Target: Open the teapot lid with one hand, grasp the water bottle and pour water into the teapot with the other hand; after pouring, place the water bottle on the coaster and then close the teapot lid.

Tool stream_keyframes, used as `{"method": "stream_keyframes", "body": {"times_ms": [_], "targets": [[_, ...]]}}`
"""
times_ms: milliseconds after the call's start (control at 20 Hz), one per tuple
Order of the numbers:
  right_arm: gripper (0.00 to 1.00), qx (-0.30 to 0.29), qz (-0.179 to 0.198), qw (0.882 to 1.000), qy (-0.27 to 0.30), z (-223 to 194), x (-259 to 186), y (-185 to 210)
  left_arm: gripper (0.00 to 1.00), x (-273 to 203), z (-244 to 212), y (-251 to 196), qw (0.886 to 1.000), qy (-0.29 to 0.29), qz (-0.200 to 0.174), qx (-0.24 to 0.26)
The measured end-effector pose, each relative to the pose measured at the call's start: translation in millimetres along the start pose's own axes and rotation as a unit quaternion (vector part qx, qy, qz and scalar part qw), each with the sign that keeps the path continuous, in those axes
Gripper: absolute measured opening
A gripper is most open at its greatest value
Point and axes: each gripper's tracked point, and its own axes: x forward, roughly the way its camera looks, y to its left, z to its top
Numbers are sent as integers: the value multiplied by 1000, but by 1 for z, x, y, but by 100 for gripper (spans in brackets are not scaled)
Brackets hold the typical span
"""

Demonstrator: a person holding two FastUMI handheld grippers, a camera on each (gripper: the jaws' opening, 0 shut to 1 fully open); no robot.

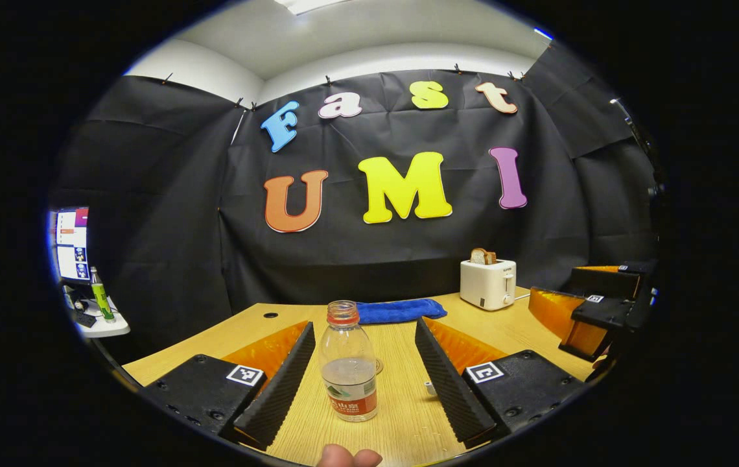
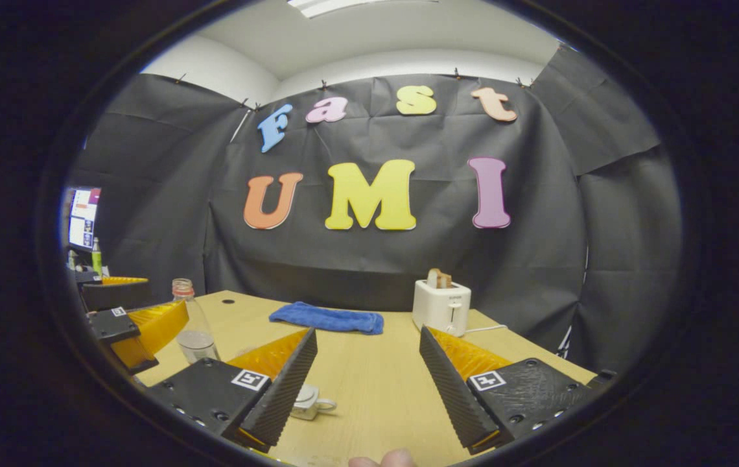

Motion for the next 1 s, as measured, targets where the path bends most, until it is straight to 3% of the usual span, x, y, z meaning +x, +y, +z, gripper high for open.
{"method": "stream_keyframes", "body": {"times_ms": [500,1000], "targets": [[96,-9,60,996,57,-61,30,53,98,1,-10,30,999,31,29,5],[96,-12,81,990,115,-110,61,76,98,3,-15,55,998,43,54,3]]}}
